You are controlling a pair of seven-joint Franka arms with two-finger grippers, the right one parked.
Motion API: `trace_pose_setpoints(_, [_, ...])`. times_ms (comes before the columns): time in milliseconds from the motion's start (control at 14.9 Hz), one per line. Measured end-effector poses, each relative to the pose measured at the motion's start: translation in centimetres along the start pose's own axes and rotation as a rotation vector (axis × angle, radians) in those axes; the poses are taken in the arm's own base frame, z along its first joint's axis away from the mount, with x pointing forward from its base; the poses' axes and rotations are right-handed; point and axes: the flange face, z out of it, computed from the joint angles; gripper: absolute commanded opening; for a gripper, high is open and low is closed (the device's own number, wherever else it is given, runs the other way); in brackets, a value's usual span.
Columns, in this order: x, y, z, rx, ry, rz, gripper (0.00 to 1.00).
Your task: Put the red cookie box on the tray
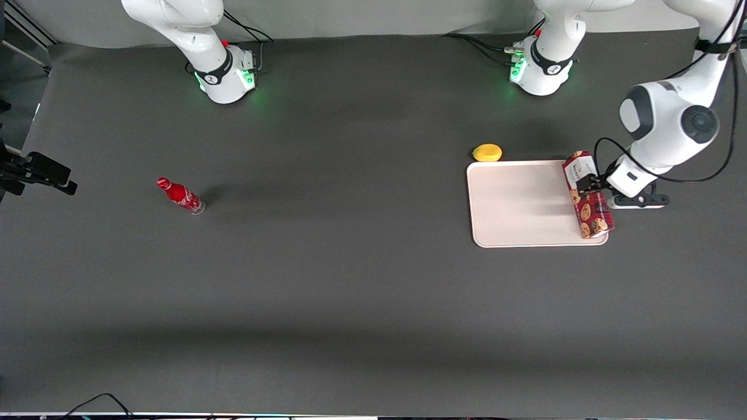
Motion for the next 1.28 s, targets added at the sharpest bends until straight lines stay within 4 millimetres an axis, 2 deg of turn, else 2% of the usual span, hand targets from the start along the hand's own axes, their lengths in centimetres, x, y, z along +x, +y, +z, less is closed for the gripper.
trace_pose_setpoints(201, [2.5, 0.1, -5.7, -0.017, -0.028, 0.007, 1.00])
trace_pose_setpoints(470, [6.3, 0.5, -15.6, -0.030, -0.060, 0.027, 1.00])
trace_pose_setpoints(672, [7.9, 1.2, -22.5, 0.011, -0.043, 0.066, 1.00])
trace_pose_setpoints(806, [8.3, 2.6, -26.4, 0.038, -0.031, 0.100, 1.00])
trace_pose_setpoints(1007, [8.4, 4.7, -30.5, 0.052, -0.014, 0.134, 1.00])
trace_pose_setpoints(1276, [8.3, 7.0, -32.6, 0.056, -0.003, 0.155, 1.00])
